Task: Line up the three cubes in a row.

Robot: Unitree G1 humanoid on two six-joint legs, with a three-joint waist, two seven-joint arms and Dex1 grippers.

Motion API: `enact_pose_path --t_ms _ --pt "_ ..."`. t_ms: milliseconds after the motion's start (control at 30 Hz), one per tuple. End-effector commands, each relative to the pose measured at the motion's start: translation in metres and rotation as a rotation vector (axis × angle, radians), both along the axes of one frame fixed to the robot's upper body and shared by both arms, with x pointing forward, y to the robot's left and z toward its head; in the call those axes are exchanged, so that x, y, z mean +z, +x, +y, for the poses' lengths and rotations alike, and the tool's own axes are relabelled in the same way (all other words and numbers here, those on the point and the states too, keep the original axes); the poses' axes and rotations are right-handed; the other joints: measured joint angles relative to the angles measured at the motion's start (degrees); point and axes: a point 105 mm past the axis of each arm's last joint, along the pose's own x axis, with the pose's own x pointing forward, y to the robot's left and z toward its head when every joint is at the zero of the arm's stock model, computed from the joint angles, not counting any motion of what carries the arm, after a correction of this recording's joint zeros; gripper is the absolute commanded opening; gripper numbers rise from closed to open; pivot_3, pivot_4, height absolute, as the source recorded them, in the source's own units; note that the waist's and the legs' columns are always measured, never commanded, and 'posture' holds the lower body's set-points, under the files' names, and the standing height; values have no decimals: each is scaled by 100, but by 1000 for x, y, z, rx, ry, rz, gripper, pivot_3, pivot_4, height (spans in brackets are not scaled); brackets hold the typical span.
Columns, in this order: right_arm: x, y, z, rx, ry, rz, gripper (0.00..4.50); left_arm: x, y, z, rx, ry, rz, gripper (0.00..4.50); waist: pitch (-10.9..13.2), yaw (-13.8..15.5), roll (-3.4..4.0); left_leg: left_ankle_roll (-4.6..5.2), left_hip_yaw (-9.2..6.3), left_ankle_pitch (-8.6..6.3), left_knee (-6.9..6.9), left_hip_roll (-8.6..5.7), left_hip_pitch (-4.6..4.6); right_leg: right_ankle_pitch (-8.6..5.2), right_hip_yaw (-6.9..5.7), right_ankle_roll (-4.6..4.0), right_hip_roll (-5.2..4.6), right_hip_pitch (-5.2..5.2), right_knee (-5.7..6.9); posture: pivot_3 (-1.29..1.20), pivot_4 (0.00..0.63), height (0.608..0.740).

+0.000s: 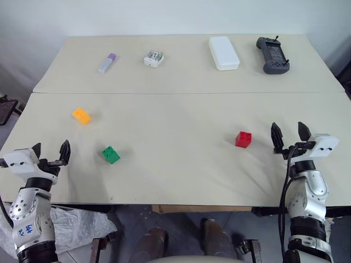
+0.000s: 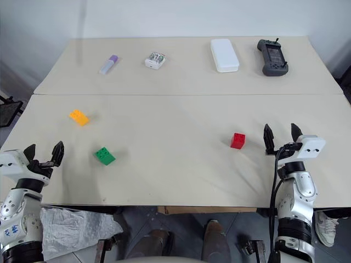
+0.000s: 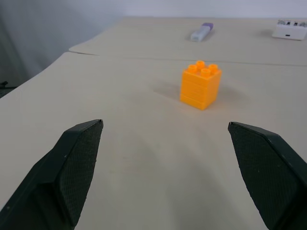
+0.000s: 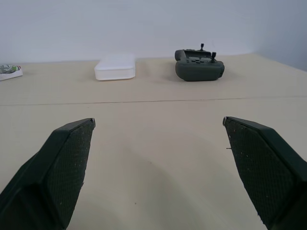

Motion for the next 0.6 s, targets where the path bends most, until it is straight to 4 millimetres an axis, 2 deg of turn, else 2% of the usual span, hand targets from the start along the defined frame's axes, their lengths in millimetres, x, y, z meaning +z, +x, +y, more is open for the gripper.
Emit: enact_pose_path --t_ms 33,100,267,333,400,500,600 --pt "8 -4 -3 -3 -23 -39 4500 13 -4 1 1 28 -48 4451 0 -3 0 1 5 0 0 1 0 1 6 1 2 -3 0 0 150 740" --pt "9 -5 -2 3 -27 -42 4500 16 -5 2 -2 -7 -74 4451 0 -10 0 1 13 -1 -1 5 0 2 14 3 7 -8 0 0 150 740" --pt "19 -10 -1 47 -50 -66 4500 34 -3 -13 -142 -15 -133 4451 0 -12 0 -5 34 -7 -1 23 3 3 30 5 29 -13 -1 0 150 740" --pt "28 -19 -2 106 -72 -76 4500 50 1 -28 -261 23 -153 4451 0 -4 -1 -5 36 -9 -1 27 2 3 33 5 33 -15 -3 0 150 740" --pt "37 -33 -5 190 -121 -55 4500 67 5 -61 -485 123 -138 4451 3 39 -4 -4 39 -12 0 30 -2 3 33 5 35 -16 -4 0 150 740" --pt "40 -55 -8 299 -227 42 4500 82 5 -93 -730 216 -111 4451 3 124 -3 2 44 -16 1 28 -4 5 41 8 35 -15 -16 0 150 740" --pt "34 -76 -26 343 -269 175 4500 81 0 -122 -963 367 -39 4451 2 139 -2 8 60 -20 -6 34 1 15 51 17 45 -10 -41 0 150 740"
